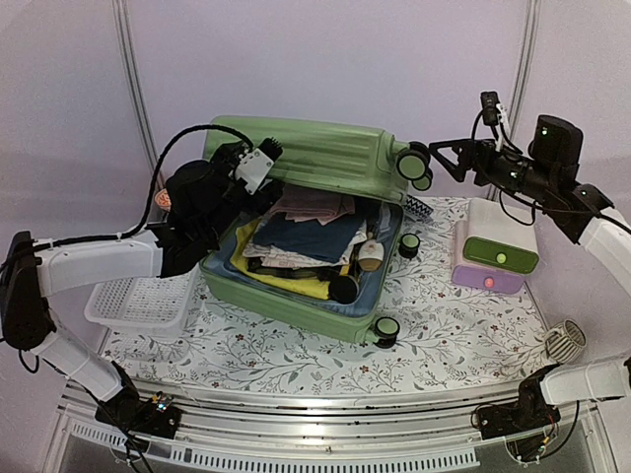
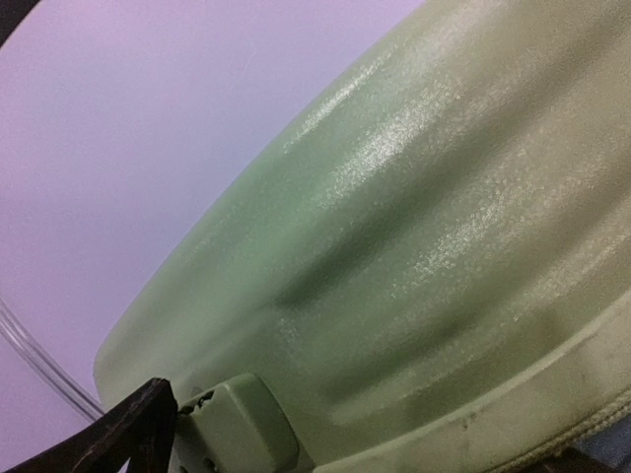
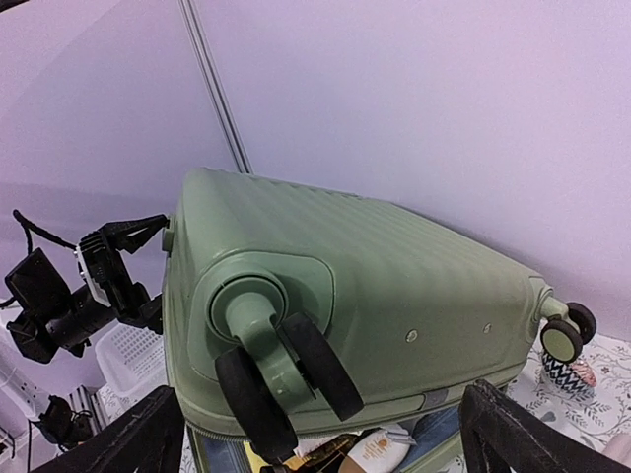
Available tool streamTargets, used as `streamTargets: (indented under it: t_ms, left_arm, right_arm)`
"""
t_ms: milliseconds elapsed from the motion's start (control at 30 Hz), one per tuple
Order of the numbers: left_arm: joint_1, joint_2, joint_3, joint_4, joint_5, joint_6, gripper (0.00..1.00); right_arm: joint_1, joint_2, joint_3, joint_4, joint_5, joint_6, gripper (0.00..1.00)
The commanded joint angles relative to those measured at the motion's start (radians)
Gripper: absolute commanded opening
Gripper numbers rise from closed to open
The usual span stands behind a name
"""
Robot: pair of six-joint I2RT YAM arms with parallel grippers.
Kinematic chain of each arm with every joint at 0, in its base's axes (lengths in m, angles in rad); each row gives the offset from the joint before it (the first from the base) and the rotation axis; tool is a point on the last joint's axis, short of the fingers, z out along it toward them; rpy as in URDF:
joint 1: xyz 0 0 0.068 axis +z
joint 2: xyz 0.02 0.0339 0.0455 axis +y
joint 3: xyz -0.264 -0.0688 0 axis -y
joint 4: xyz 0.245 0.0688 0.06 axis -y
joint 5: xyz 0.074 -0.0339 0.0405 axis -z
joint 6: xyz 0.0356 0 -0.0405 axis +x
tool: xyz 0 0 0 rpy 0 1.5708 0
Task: Open, take out, and arrange the luggage
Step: Open the luggage at the center of the board.
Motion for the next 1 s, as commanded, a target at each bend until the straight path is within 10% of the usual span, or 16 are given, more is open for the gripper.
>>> streamTargets:
  t_ms: [0,967]
  left_arm:
    - [0.004,-0.022,0.009,0.031,0.003,-0.058,0.98]
    - [0.002,-0.028,0.037,-0.023,0.024,-0.168,0.98]
  right_arm:
    - [-0.003,-0.08,-0.069,0.032,0.042,-0.057,0.99]
    - [0.092,-0.286,-0.775,0.7,0.321,-0.205,1.0]
